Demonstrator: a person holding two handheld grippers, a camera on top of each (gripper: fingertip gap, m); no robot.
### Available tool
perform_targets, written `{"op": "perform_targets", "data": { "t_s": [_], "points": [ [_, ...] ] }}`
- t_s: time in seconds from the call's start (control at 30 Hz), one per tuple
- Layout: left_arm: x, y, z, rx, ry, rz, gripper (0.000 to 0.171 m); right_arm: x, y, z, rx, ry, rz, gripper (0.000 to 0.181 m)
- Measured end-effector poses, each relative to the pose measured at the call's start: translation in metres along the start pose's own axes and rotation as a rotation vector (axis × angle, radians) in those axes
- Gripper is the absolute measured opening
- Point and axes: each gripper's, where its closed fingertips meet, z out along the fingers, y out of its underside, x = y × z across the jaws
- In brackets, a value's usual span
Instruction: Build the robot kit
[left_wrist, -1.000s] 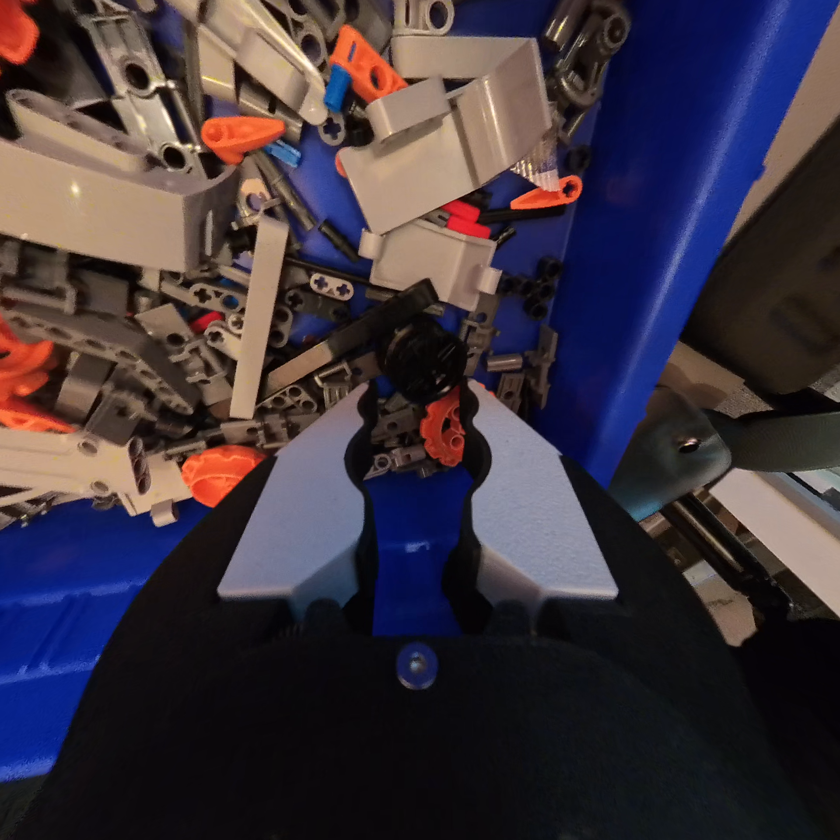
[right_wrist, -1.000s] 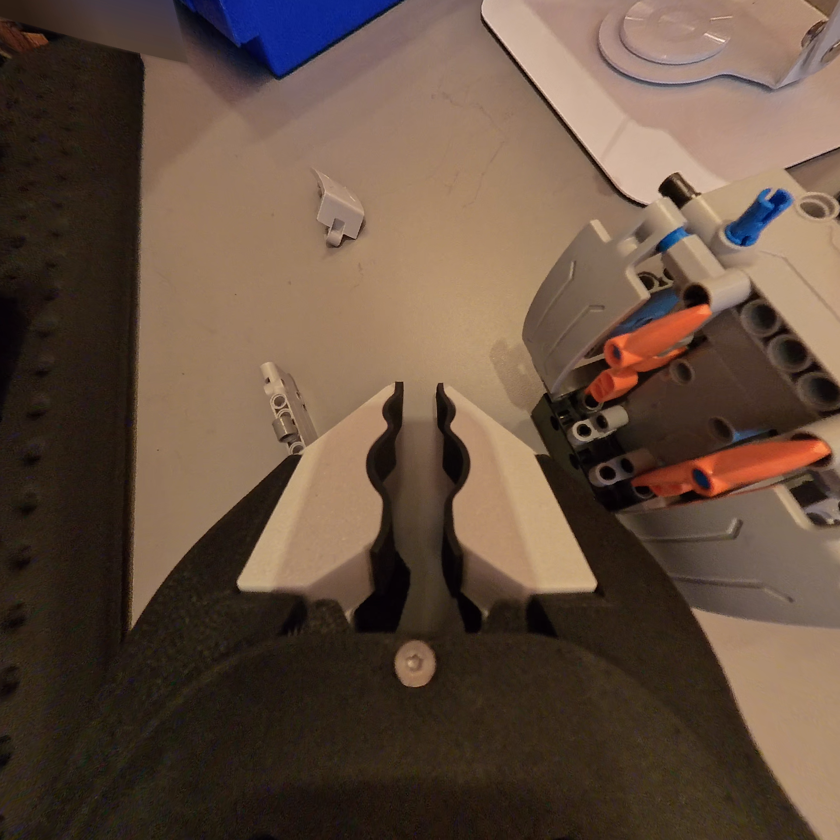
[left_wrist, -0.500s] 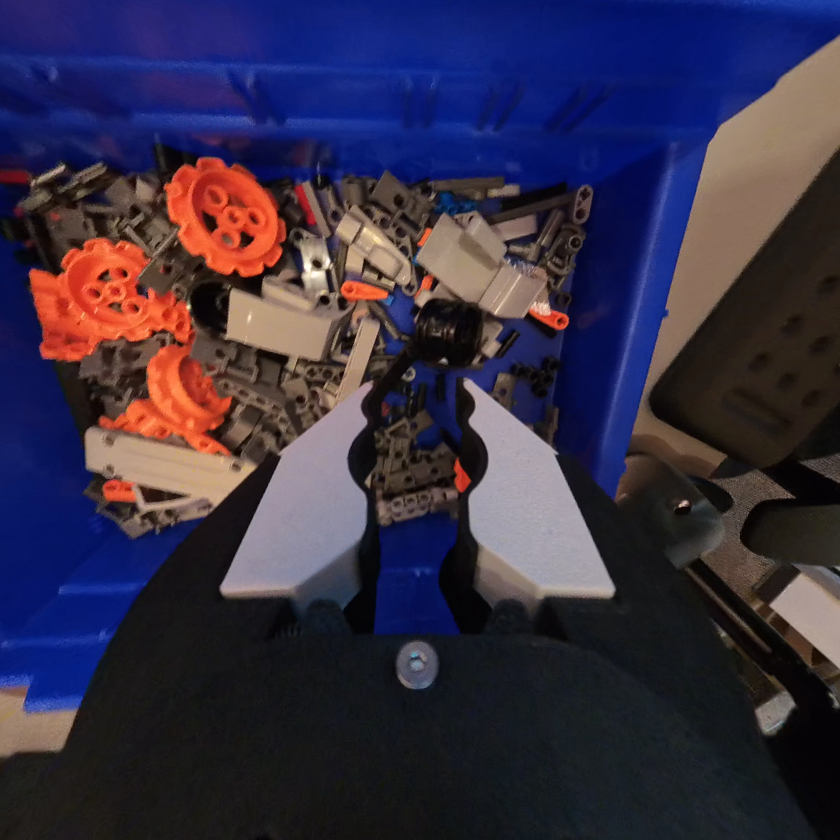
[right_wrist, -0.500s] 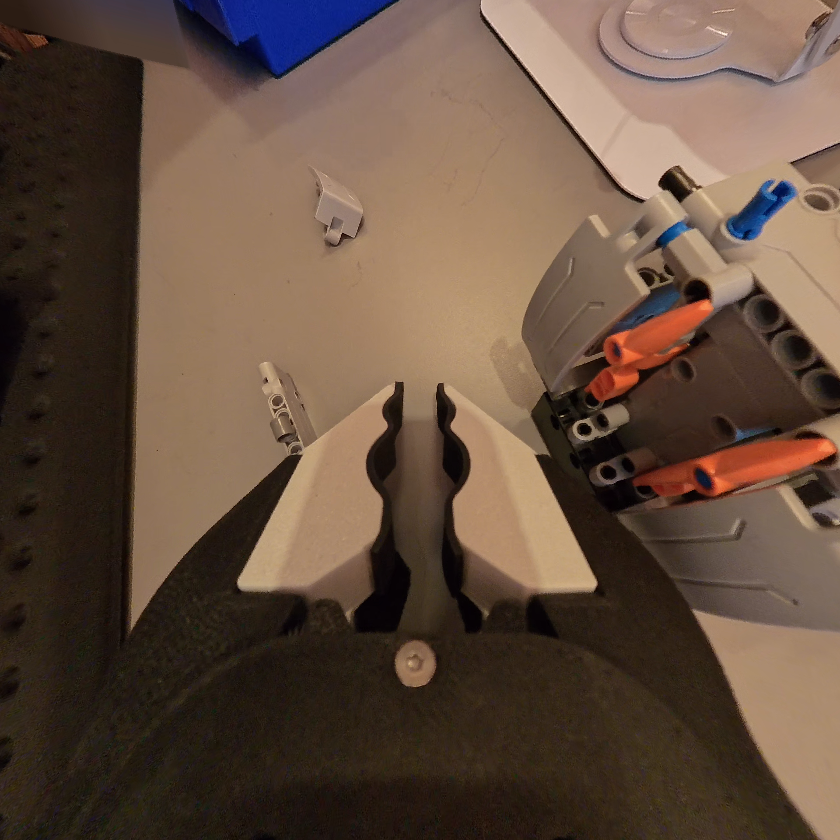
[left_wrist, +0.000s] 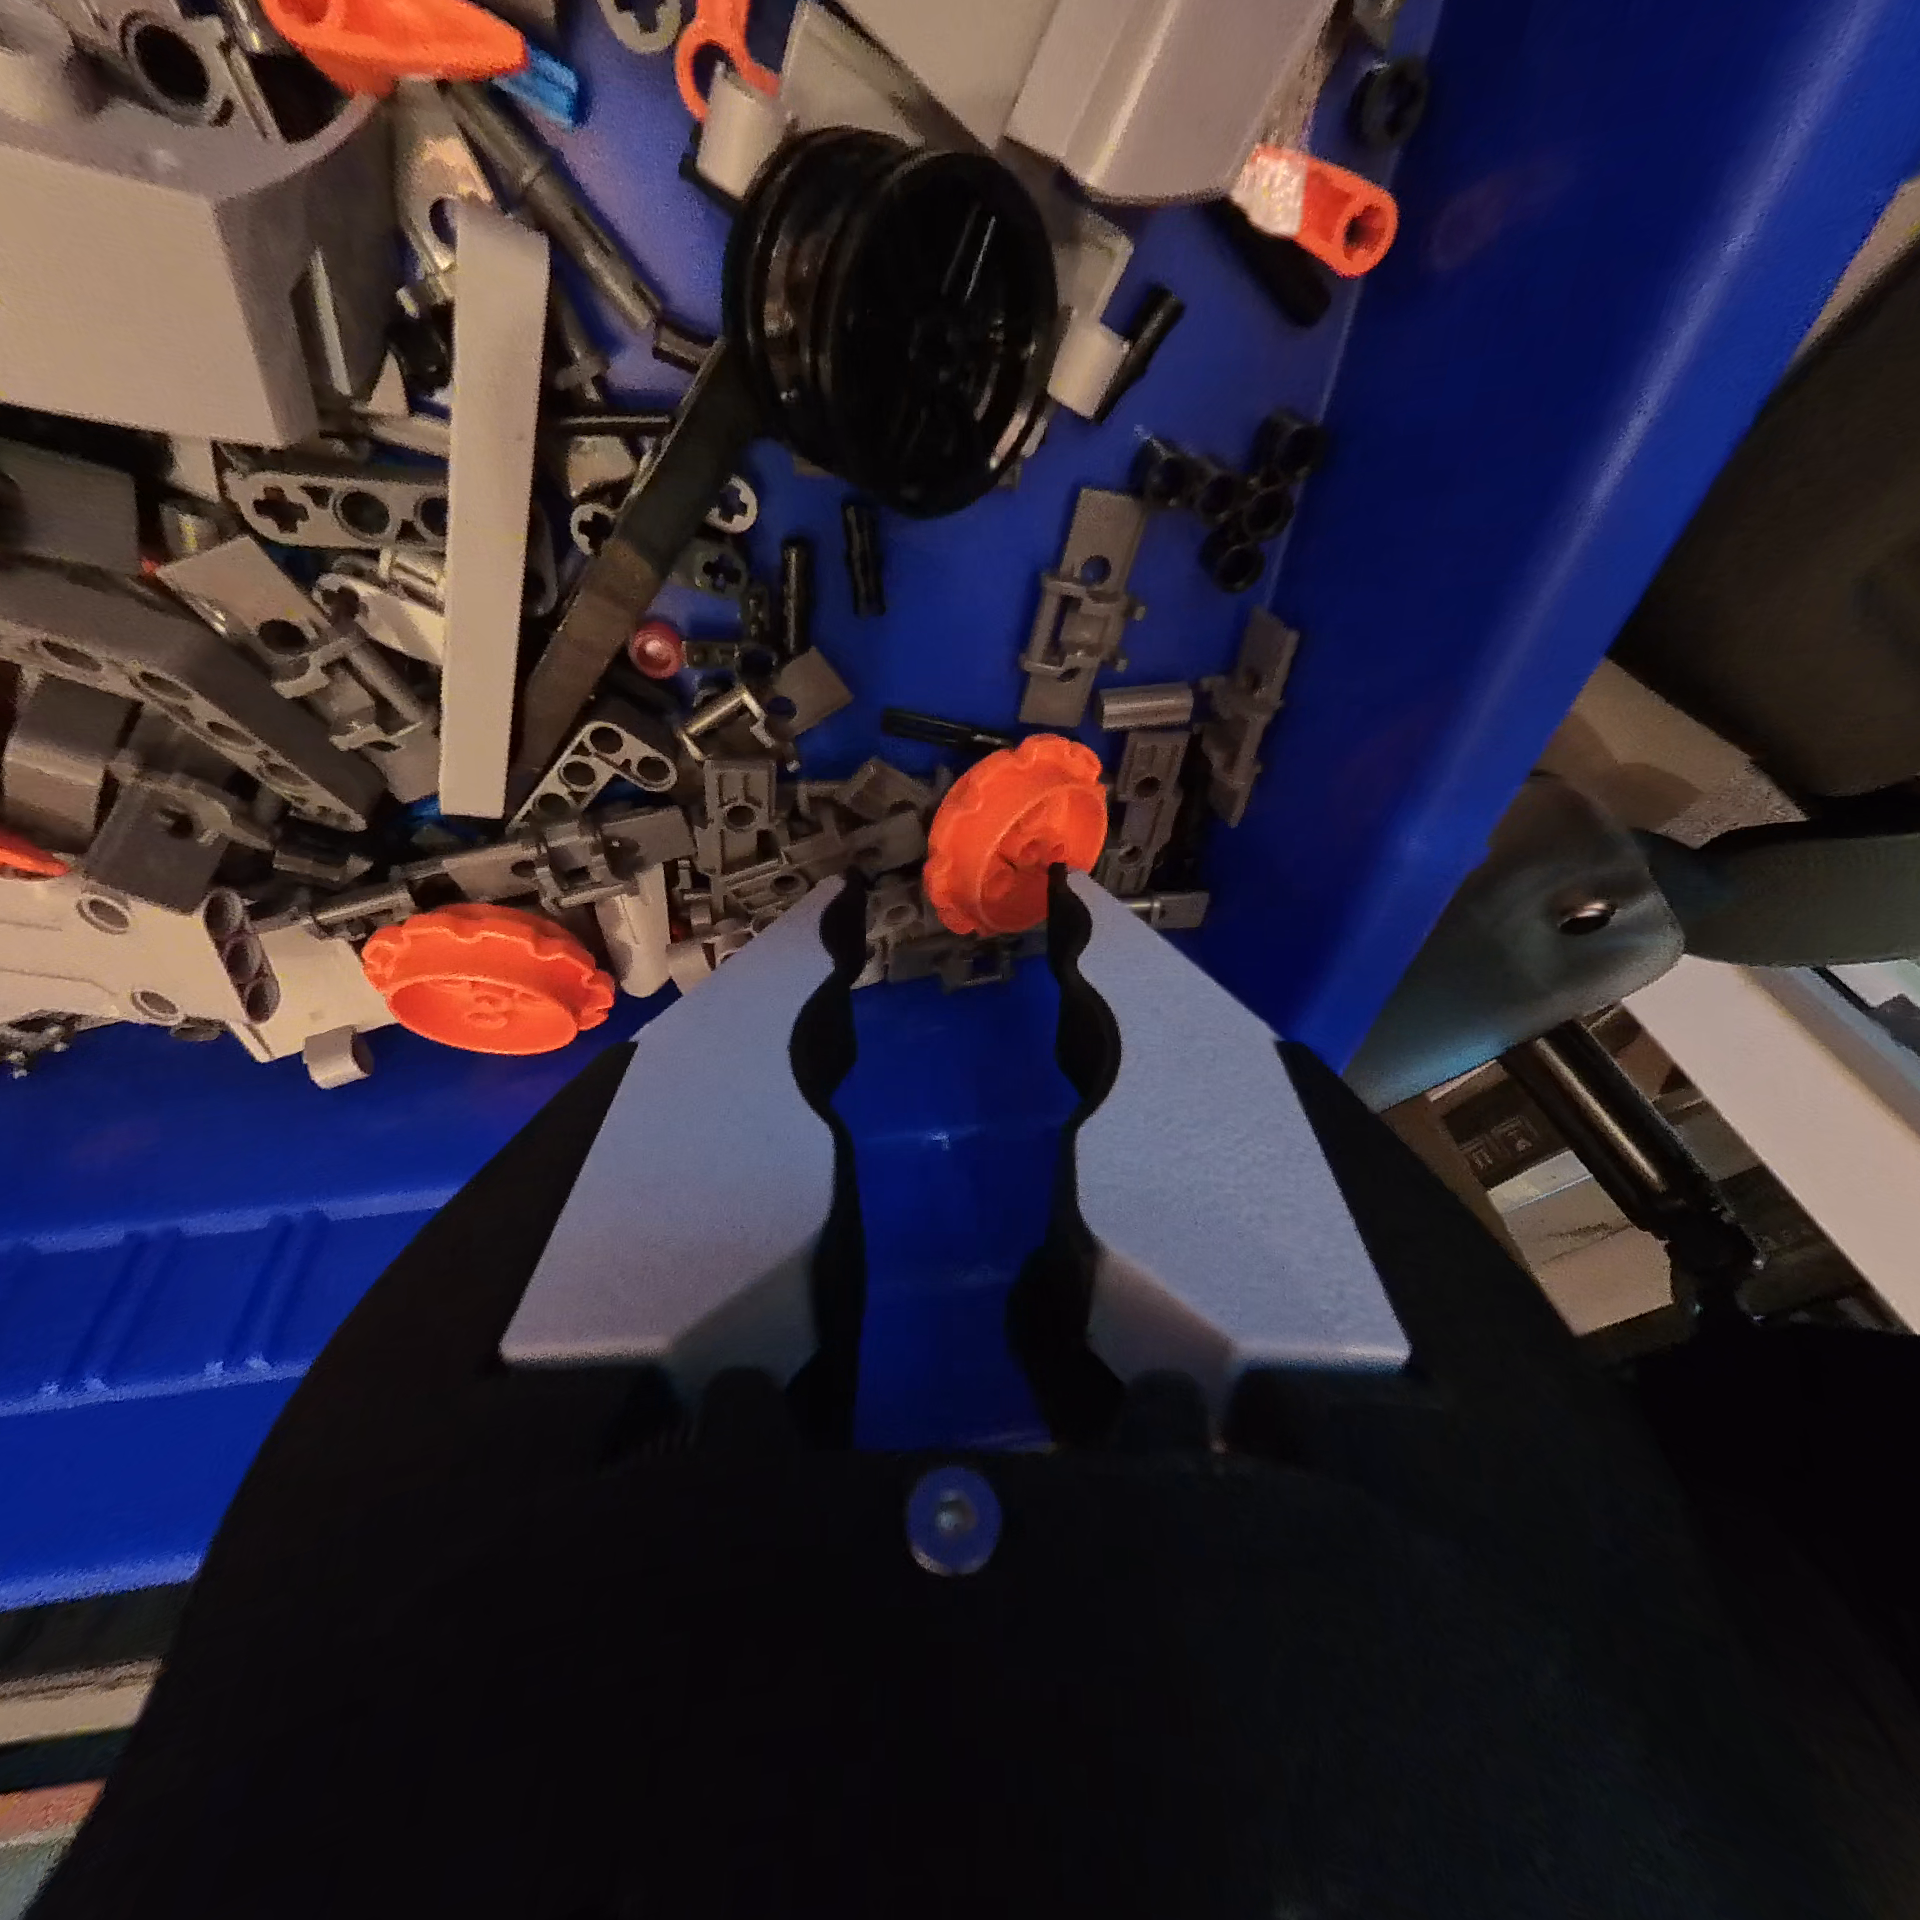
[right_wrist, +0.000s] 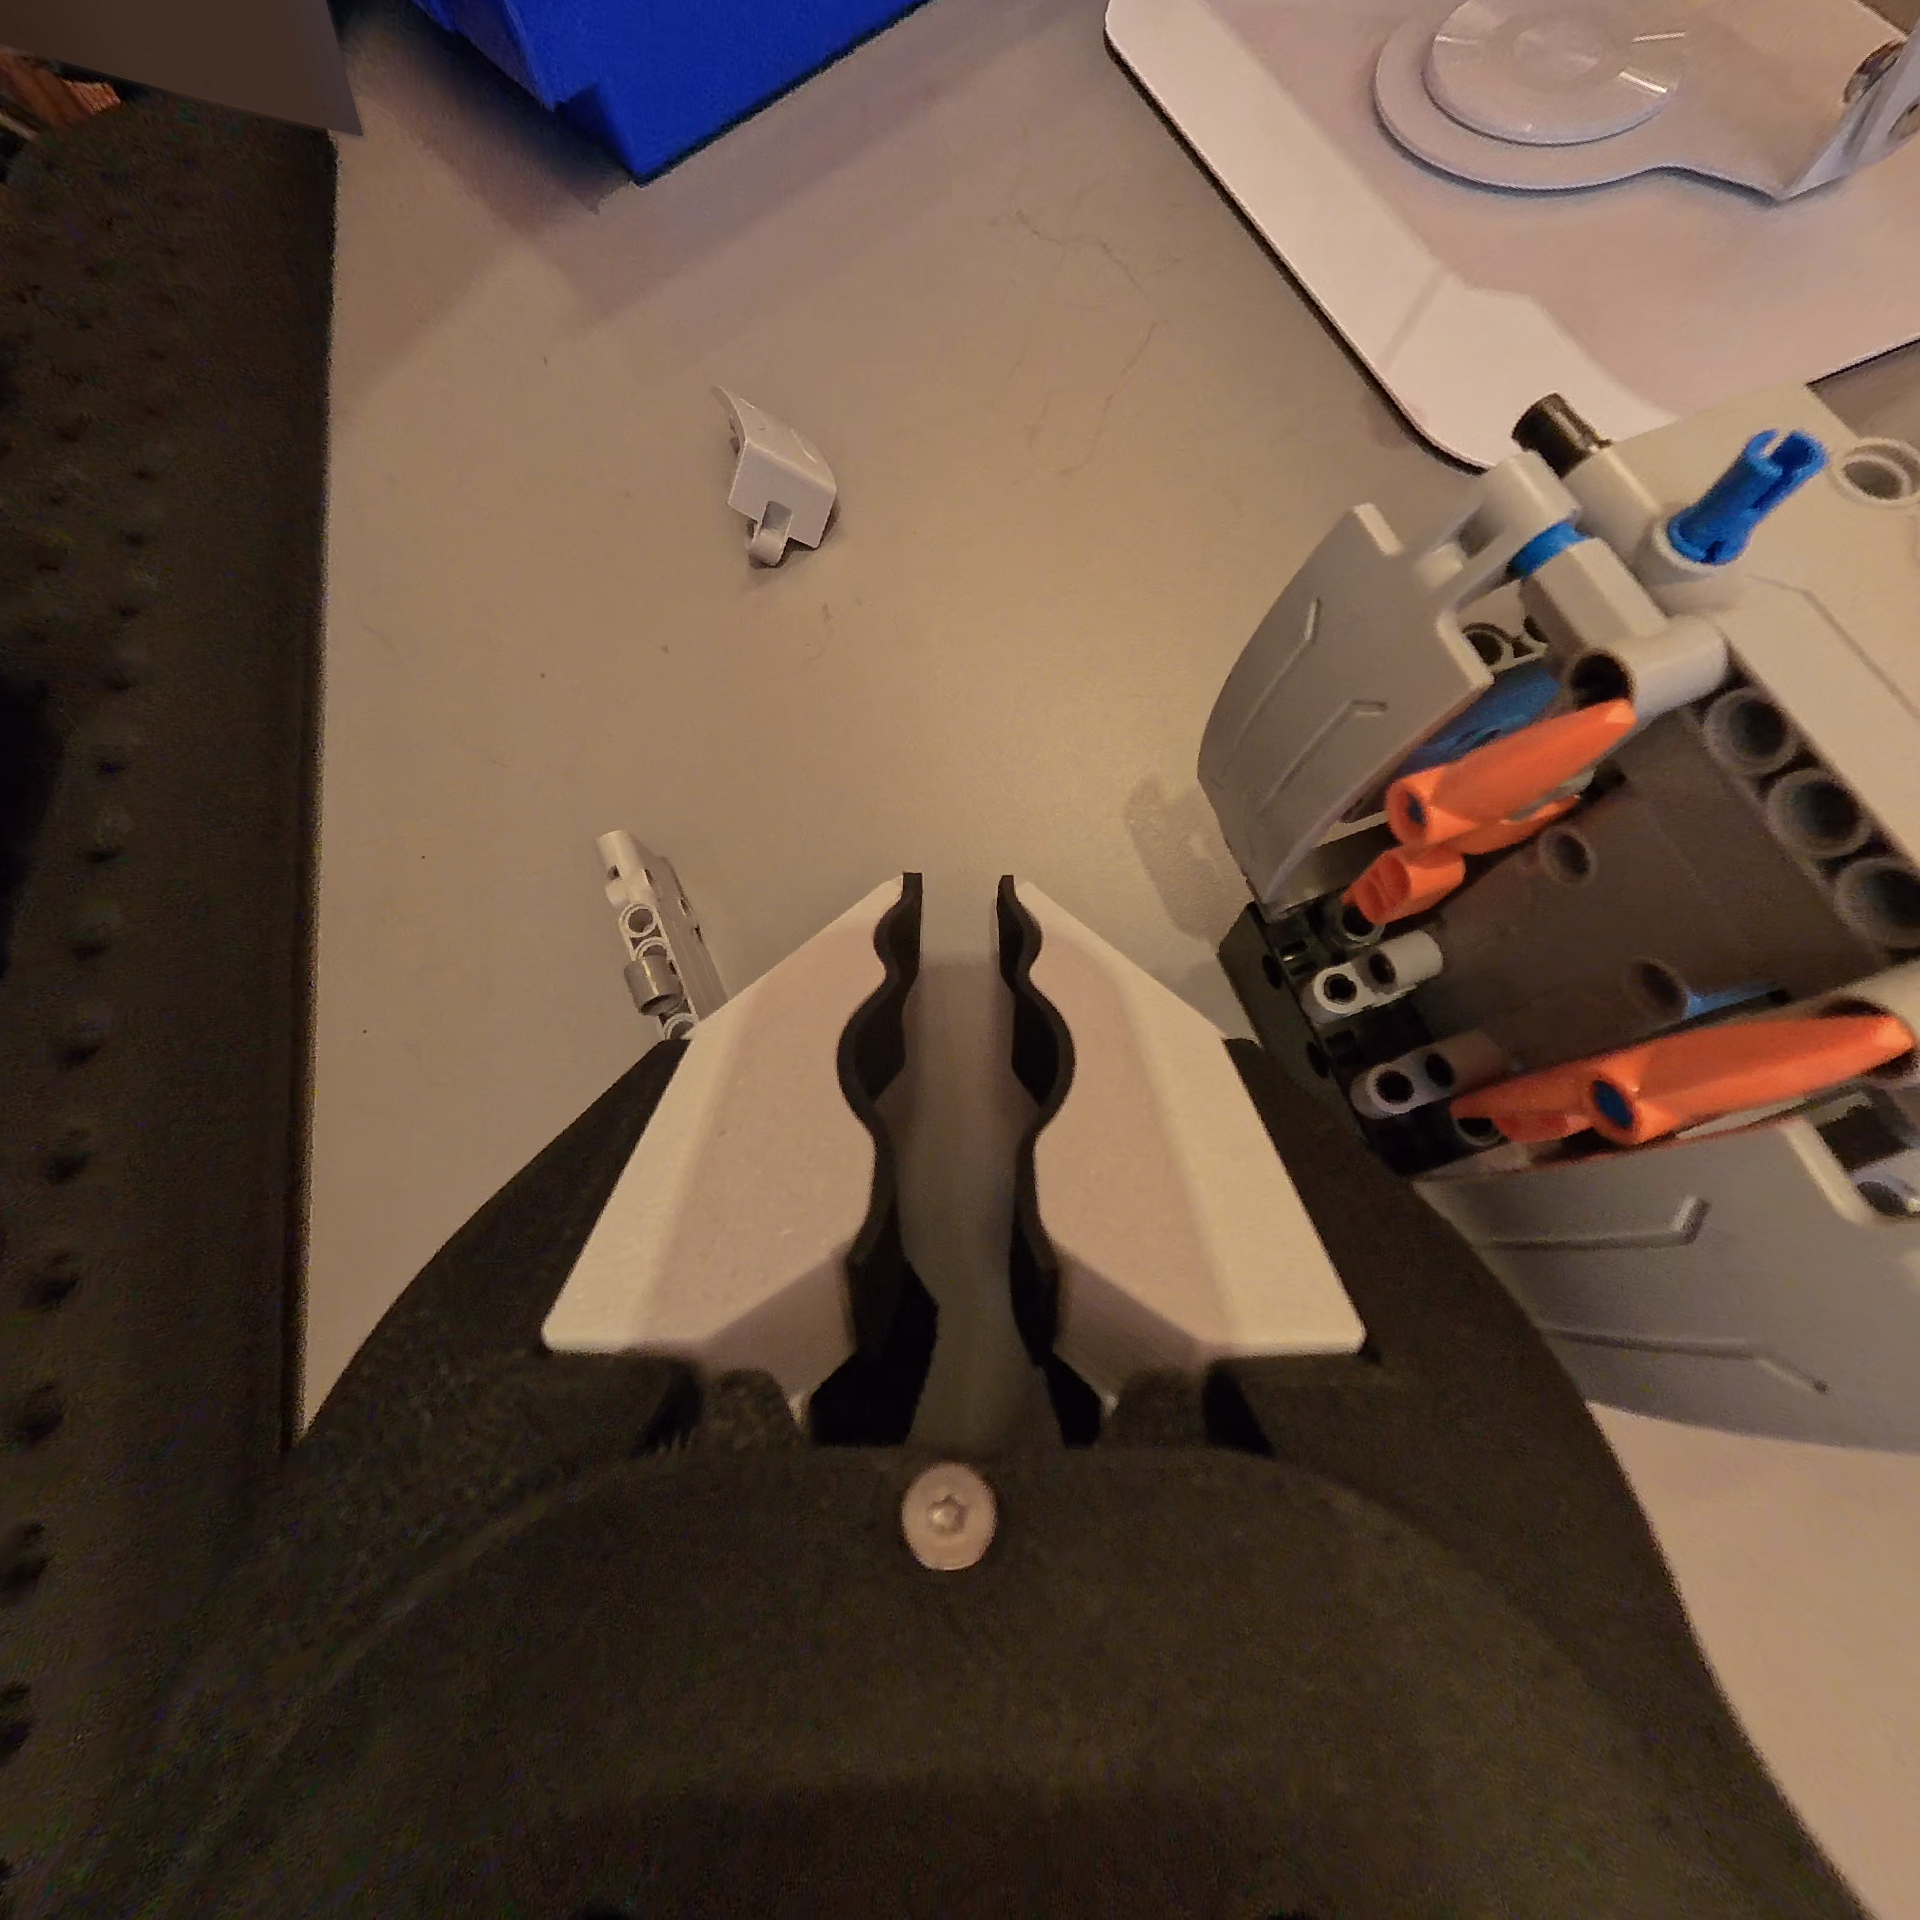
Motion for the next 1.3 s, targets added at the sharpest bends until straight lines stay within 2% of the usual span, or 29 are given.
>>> {"op": "perform_targets", "data": {
  "t_s": [0.07, 0.17, 0.4, 0.47, 0.67, 0.83, 0.93, 1.13, 1.3],
  "points": [
    [0.001, -0.005, 0.001, 0.004, -0.008, 0.021, 0.02, 0.0, 0.0, -0.001, 0.003, -0.001, 0.0, 0.012],
    [-0.001, -0.009, 0.0, 0.013, -0.018, 0.026, 0.02, 0.0, -0.001, -0.001, 0.004, -0.002, -0.002, 0.012],
    [-0.015, -0.046, -0.024, 0.221, -0.054, 0.034, 0.018, 0.0, 0.0, 0.0, 0.001, -0.003, 0.0, 0.012],
    [-0.023, -0.052, -0.031, 0.255, -0.089, 0.037, 0.013, 0.0, 0.0, 0.0, 0.001, -0.003, 0.0, 0.012],
    [-0.031, -0.068, -0.037, 0.337, -0.075, 0.018, 0.015, 0.0, 0.001, 0.0, -0.001, -0.002, 0.002, 0.012],
    [-0.035, -0.059, -0.049, 0.38, -0.098, -0.017, 0.025, 0.0, 0.001, 0.0, -0.002, -0.003, 0.002, 0.012],
    [-0.032, -0.041, -0.048, 0.333, -0.088, -0.03, 0.027, 0.0, 0.001, 0.0, -0.002, -0.002, 0.001, 0.012],
    [-0.033, 0.006, -0.021, 0.093, -0.113, -0.08, 0.034, -0.001, 0.0, 0.0, 0.001, -0.003, -0.002, 0.012],
    [-0.036, 0.008, -0.008, 0.01, -0.12, -0.097, 0.049, -0.001, 0.0, 0.0, -0.001, -0.004, -0.004, 0.012]
  ]
}}
